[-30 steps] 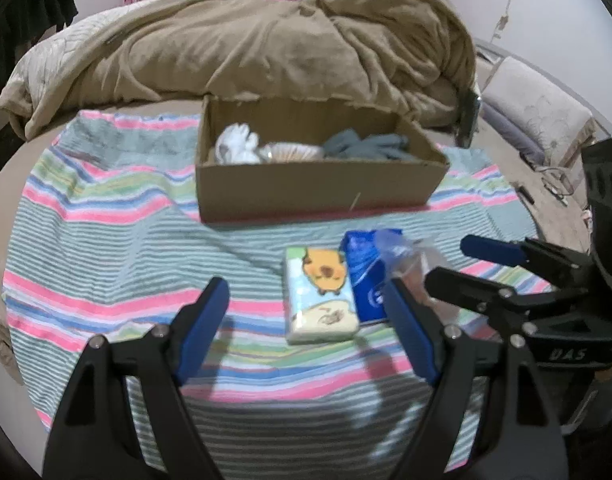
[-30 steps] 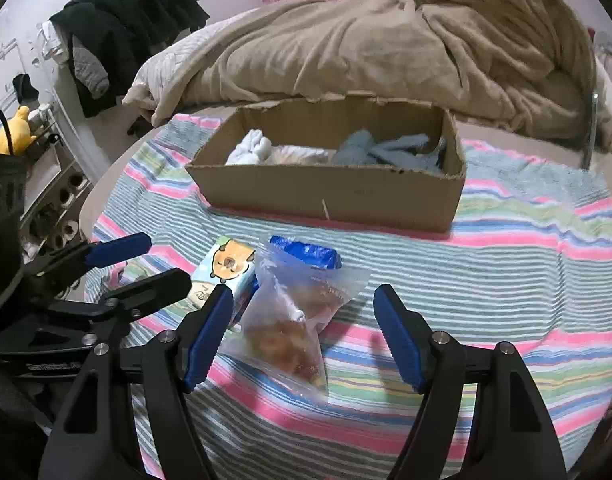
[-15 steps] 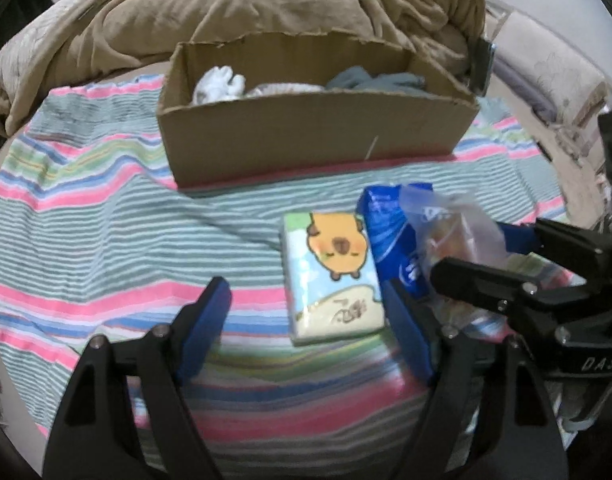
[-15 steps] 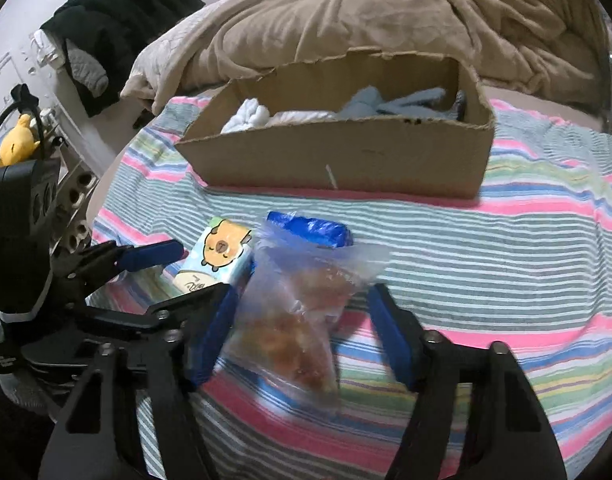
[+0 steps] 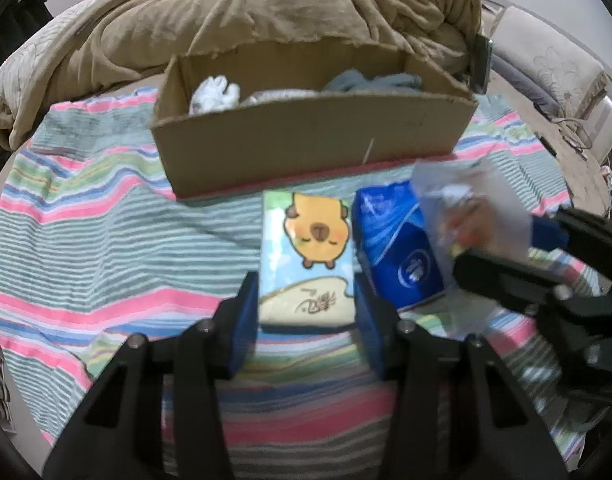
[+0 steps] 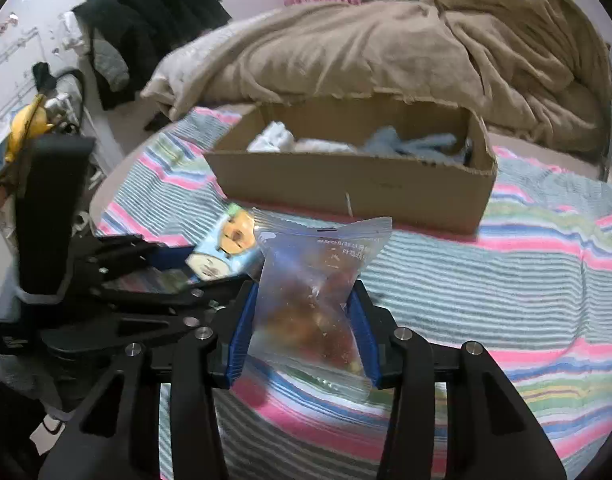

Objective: Organize objects
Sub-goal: 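Place the tissue pack and snack bag into the box and open both tools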

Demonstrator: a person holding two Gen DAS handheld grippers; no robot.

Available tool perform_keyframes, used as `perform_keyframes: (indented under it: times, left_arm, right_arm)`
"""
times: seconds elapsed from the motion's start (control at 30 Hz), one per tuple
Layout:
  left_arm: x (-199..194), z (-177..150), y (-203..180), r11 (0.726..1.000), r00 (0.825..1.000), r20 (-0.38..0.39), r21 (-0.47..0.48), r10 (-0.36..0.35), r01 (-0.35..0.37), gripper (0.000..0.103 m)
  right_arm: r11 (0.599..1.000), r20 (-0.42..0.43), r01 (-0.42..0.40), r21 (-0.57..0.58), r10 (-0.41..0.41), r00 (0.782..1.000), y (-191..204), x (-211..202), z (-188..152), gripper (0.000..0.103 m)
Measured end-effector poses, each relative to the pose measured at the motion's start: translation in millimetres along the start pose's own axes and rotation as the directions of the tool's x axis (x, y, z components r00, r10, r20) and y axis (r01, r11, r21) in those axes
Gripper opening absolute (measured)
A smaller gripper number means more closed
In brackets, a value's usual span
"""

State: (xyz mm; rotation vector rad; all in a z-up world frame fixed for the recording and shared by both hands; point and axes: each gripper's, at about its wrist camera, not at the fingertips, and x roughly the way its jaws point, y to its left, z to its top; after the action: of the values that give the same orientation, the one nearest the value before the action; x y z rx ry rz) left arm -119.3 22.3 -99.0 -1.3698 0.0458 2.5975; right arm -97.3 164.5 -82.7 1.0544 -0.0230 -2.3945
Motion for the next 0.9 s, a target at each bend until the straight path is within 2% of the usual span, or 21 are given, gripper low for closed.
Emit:
perform_keyframes:
  times: [0.13, 0.33, 0.47, 0.63, 0.9]
  left_arm:
    - [-5.1, -2.7, 3.2, 1.000, 0.999, 0.032, -0.017, -0.014, 0.015, 0.047]
    - [-15.9, -7.5, 10.8, 0.997, 0.995, 0.095, -0.065, -0.025, 0.032, 0.047]
    - [-25.1, -9.9, 13.9, 0.996, 0.991, 0.134, -0.090, -0.017, 0.029, 0.047]
    - [-42.4, -11.3, 15.7, 0.993, 0.988, 0.143, -0.100, -0.054, 0.068, 0.047]
    - [-89.3, 12.5, 13.0, 0.993, 0.965, 0.251, -0.077, -0.072, 0.094, 0.047]
  right_arm:
    - [0.999, -0.007, -0.032, 0.017, 0.032, 0.999, -1.9, -0.2, 1.1, 0.048]
    - [1.000, 0.026, -0.019, 0.022, 0.019, 0.999, -0.7, -6.6, -0.7, 0.048]
    - [0.999, 0.072, -0.016, 0.040, 0.013, 0.997, -3.0, -16.0, -2.9, 0.048]
    - [0.997, 0.163, -0.012, 0.081, -0.002, 0.987, -10.8, -42.0, -4.5, 0.048]
    - [0.994, 0.180, 0.054, 0.094, -0.071, 0.981, -25.4, -66.1, 18.4, 0.048]
